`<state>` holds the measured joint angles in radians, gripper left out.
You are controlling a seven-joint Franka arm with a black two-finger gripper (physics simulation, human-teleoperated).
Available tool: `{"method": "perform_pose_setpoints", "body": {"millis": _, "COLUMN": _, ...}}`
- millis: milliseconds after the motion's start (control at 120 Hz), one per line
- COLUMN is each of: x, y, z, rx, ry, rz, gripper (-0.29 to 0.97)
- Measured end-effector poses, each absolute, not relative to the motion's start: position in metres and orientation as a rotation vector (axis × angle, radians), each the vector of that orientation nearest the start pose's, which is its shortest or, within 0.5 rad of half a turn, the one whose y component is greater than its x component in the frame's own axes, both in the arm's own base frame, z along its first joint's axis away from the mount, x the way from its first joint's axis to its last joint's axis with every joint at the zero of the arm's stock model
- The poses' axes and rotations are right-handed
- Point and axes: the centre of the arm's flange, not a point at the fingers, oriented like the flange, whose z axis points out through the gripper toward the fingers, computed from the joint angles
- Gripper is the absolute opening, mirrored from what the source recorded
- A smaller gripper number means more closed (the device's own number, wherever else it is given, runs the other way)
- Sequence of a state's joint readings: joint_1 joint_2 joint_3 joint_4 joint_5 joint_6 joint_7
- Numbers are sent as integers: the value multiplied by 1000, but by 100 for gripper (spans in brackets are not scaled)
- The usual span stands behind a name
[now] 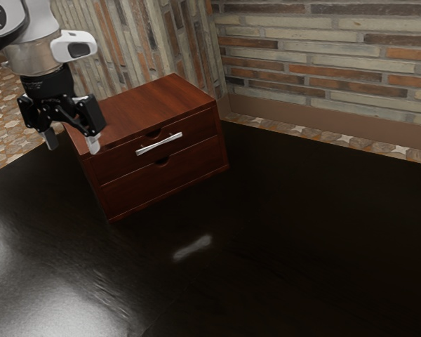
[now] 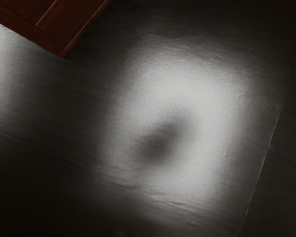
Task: Pull the drawer handle with one arm to open the drawer
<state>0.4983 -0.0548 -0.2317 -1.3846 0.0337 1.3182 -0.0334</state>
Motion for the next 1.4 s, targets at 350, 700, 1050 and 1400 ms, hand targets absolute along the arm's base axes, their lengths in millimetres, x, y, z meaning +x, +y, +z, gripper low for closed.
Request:
{"method": "perform_pose_setpoints", "body": {"millis": 350, "x": 486, "y": 126, "z": 725, "rx": -3060, "ry": -464, "rz": 3, "gripper": 68}}
{"method": "perform_pose_setpoints", "body": {"millis": 700, "x": 447, "y": 107, "z": 816, "rx": -3034, "ry": -456, "rz": -238, "gripper": 68}}
{"method": "perform_pose_setpoints", "body": {"millis": 1050, "x": 433, "y": 120, "z": 827, "rx": -3025, "ry": -496, "rz": -253, "gripper": 68}}
{"method": "perform_pose_setpoints", "body": {"millis": 1400, "x": 442, "y": 116, "z": 794, "rx": -3044, "ry": -470, "rz": -129, "gripper": 68}}
